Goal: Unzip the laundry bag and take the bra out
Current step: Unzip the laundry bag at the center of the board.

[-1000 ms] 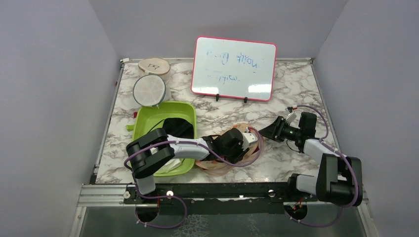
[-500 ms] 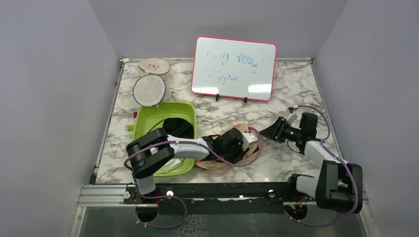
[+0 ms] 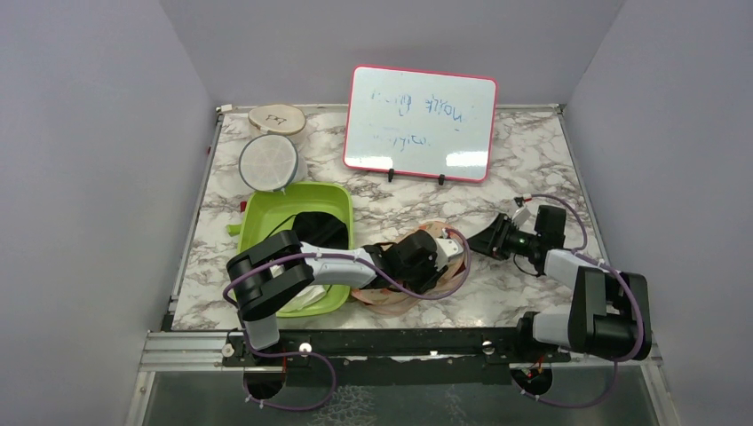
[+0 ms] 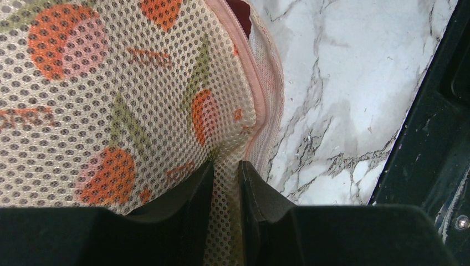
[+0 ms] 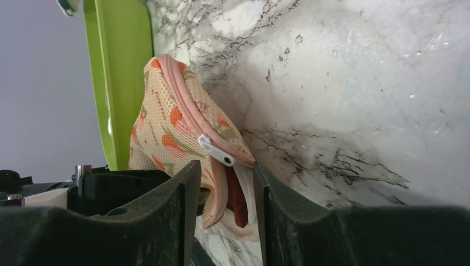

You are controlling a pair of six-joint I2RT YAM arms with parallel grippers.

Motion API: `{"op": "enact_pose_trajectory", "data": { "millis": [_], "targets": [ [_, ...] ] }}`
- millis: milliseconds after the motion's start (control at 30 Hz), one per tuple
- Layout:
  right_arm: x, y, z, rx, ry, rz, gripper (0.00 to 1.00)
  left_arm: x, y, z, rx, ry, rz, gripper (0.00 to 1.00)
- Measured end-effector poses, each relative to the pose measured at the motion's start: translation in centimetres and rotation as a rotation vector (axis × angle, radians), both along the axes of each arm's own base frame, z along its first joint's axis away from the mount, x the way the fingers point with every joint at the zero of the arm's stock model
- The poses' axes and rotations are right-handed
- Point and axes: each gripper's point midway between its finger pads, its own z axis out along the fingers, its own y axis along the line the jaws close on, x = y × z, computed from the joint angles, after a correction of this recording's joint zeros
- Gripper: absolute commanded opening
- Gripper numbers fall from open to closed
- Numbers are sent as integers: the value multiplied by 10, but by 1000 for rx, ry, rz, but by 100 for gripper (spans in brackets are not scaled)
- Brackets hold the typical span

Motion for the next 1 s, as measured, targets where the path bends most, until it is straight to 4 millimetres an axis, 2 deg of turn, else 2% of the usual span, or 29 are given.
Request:
{"op": "enact_pose_trajectory", "data": {
  "millis": [300,1000],
  "targets": [
    [4,4,1,40,-17,14,28,1,0,0,-3,7,10,18],
    [10,6,8,75,-49,23,27,0,0,0,-12,19,22,18]
  ]
}}
